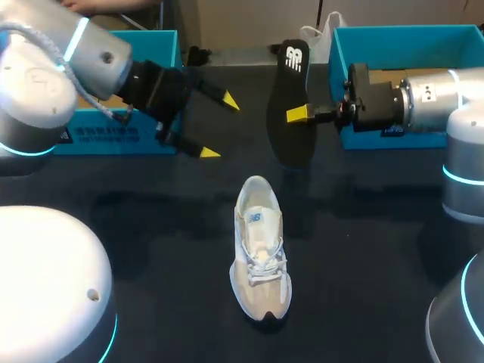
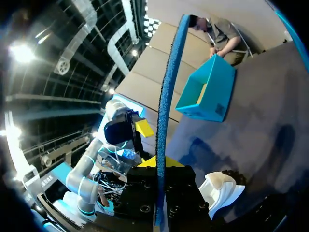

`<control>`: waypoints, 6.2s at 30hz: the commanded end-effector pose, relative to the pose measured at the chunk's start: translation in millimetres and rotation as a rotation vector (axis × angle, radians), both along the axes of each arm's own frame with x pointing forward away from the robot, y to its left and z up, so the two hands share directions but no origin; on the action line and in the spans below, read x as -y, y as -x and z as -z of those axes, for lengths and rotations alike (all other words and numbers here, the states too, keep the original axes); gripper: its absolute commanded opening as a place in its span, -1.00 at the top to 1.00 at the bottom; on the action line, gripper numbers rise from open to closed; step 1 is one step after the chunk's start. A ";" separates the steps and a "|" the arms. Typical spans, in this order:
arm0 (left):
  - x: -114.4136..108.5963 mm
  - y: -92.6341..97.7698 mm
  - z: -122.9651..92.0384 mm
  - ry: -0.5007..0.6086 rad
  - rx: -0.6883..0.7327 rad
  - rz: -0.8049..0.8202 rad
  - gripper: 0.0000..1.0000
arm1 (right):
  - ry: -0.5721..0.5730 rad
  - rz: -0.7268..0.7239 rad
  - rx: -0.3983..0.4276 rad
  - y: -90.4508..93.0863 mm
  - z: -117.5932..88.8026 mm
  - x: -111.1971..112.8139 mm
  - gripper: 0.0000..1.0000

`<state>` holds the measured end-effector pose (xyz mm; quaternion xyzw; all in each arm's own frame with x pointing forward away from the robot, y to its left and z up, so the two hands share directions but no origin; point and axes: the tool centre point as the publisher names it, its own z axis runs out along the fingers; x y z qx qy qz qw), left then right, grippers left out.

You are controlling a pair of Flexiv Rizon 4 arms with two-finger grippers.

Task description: Take the shoe out of the shoebox, open the shoe tongue, remove and reinsert the insole, then place the shoe into the shoebox

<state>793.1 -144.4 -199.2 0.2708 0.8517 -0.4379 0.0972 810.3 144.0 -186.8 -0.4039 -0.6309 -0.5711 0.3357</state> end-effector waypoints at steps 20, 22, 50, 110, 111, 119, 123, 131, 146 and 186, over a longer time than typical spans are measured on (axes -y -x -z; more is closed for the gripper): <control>-4.0 17.6 63.7 -0.320 -0.432 -0.470 -1.00 | -0.037 0.055 0.174 6.1 35.7 -11.6 1.00; -5.4 20.7 73.7 -0.338 -0.452 -0.468 -1.00 | -0.046 0.048 0.199 8.6 43.1 -13.2 1.00; -8.2 43.7 142.8 -0.500 -0.387 -0.386 -1.00 | -0.045 -0.003 0.299 11.6 58.7 -35.7 1.00; -6.1 47.8 164.1 -0.592 -0.393 -0.387 -1.00 | -0.045 0.082 0.510 -0.9 85.7 -56.1 1.00; -6.1 47.8 164.1 -0.592 -0.393 -0.387 -1.00 | -0.046 0.086 0.510 -0.6 86.2 -56.1 1.00; -6.1 47.8 164.1 -0.592 -0.393 -0.387 -1.00 | -0.019 0.149 0.507 2.9 93.5 -60.8 1.00; -6.1 47.8 164.1 -0.592 -0.393 -0.387 -1.00 | -0.018 0.158 0.501 3.3 96.2 -60.6 1.00; -6.1 47.8 164.1 -0.592 -0.393 -0.387 -1.00 | -0.003 0.128 0.500 7.3 96.1 -54.7 1.00; -6.1 47.8 164.1 -0.592 -0.393 -0.387 -1.00 | -0.002 0.063 0.462 8.6 112.0 -53.2 1.00; -6.1 47.8 164.1 -0.592 -0.393 -0.387 -1.00 | 0.009 -0.047 0.403 49.7 152.5 -55.1 1.00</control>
